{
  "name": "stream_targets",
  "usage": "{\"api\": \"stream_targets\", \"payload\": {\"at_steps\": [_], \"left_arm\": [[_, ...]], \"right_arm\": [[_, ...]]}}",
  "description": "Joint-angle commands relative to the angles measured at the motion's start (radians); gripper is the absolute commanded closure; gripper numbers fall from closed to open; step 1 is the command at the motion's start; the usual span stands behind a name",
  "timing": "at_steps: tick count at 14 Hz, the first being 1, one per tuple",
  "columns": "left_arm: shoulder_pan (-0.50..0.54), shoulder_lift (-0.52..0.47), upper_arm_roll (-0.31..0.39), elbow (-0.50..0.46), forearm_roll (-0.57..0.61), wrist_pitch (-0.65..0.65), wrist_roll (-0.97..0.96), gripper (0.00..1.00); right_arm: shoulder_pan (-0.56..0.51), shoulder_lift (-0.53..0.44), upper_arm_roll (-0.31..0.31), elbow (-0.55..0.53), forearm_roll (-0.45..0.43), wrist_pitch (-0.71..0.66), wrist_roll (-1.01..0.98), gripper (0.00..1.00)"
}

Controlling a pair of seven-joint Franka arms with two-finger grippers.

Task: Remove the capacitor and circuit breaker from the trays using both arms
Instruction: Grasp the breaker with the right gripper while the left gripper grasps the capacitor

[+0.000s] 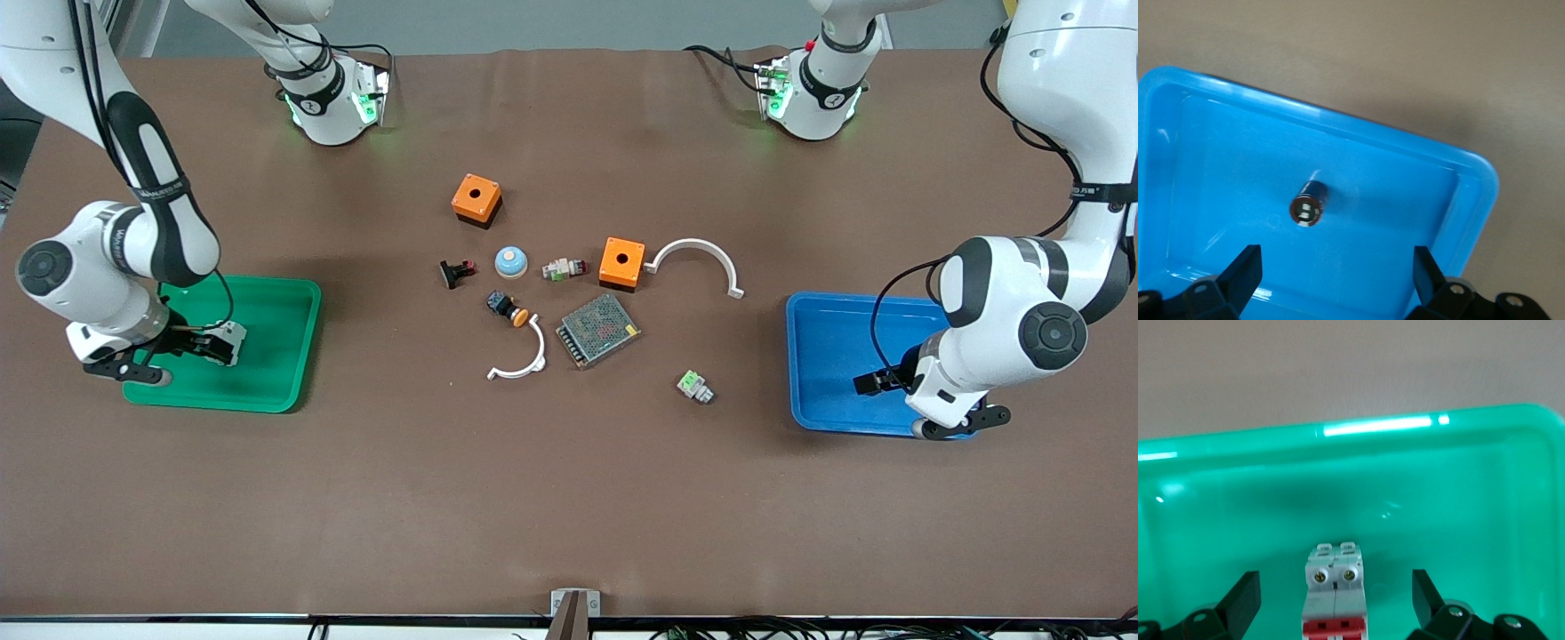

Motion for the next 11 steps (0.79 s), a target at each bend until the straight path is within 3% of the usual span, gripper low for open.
{"api": "stream_targets", "payload": {"at_steps": [1, 2, 4, 7, 8, 11], "left_arm": [[0.019, 0.004, -0.003, 0.003, 0.029, -0.03, 0.0, 0.01], [0.022, 0.009, -0.002, 0.003, 0.036, -0.027, 0.0, 0.01], [0.059, 0.041, -0.004, 0.003, 0.081, -0.015, 0.0, 0.01], [0.053, 0.105, -0.004, 0.017, 0.079, 0.002, -0.009, 0.02], [0.056, 0.121, -0.004, 0.019, 0.079, 0.02, -0.01, 0.02], [0.044, 0.131, -0.004, 0.031, 0.065, 0.033, -0.024, 0.02]], "right_arm": [[-0.019, -0.014, 0.014, -0.044, 0.003, 0.012, -0.018, 0.0], [-0.019, -0.014, 0.014, -0.047, 0.003, 0.006, -0.018, 0.04], [-0.023, -0.014, 0.014, -0.047, 0.003, -0.019, -0.03, 0.22], [-0.031, -0.031, 0.015, -0.021, 0.005, -0.149, -0.044, 0.82], [-0.028, -0.032, 0.015, 0.013, 0.005, -0.2, -0.042, 0.97], [0.012, -0.046, 0.026, 0.146, 0.005, -0.37, -0.034, 0.99]]}}
